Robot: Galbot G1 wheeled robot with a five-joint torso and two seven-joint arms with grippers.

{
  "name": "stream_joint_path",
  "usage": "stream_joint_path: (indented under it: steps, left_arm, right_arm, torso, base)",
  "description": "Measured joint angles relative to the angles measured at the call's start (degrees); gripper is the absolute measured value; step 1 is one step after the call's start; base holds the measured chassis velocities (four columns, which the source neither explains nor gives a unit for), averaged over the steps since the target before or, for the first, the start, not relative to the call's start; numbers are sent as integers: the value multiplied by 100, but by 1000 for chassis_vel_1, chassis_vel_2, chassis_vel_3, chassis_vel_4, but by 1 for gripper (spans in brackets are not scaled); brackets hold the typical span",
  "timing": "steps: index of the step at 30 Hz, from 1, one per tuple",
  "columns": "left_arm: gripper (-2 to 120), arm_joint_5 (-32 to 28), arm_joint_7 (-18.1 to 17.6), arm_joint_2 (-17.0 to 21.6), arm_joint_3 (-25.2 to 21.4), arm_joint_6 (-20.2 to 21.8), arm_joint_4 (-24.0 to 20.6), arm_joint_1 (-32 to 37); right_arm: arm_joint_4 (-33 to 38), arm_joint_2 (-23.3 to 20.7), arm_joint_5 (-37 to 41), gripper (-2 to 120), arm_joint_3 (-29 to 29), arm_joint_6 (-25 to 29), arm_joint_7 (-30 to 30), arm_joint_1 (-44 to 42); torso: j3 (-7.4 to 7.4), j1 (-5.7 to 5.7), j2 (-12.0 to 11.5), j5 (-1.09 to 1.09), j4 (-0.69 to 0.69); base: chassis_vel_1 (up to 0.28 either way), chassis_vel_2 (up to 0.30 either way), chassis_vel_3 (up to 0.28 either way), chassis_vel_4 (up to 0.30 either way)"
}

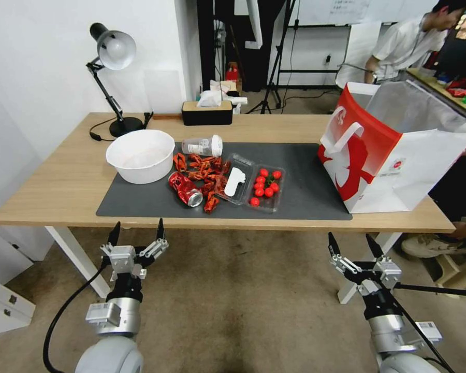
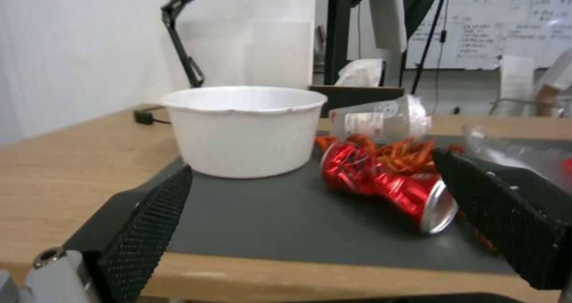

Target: Pick up the trash from the table and place it into the takeout bag.

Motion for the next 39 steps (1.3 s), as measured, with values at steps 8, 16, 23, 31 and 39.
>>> stream_joint_path:
  steps: [8,16,23,31,39]
  left_arm:
    - [100,-1749,-505,682,134,969,-483,-629]
    - [100,-4068,-1336,1407,-17,1781,-496,-1557]
    - [100,-5465,-1515,1713,-22,2132,-250,-2122]
    - [100,-6253,-1607,1749,295,2488,317,-2777]
    - [100,-6119,-1611,1750,850,2587,1152,-3447]
  right_arm:
    - [3,-86,5,100,-1,-97,79,43]
    - [-16,-299,30,100,-197,-300,169,312]
    - [-83,-361,30,100,-348,-382,194,447]
    - [-35,-364,16,100,-390,-443,218,479]
    - [176,-475,74,100,-141,-646,167,349]
  torso:
    - [0,0,0,0,0]
    - [1,1,-1,0,1]
    - [1,1,0,-1,-4]
    - [0,0,-1,0,-2]
    - [0,1,-1,0,0]
  base:
    - [0,0,0,0]
    - [0,0,0,0]
    - [0,0,0,0]
    - [0,0,0,0]
    - [0,0,0,0]
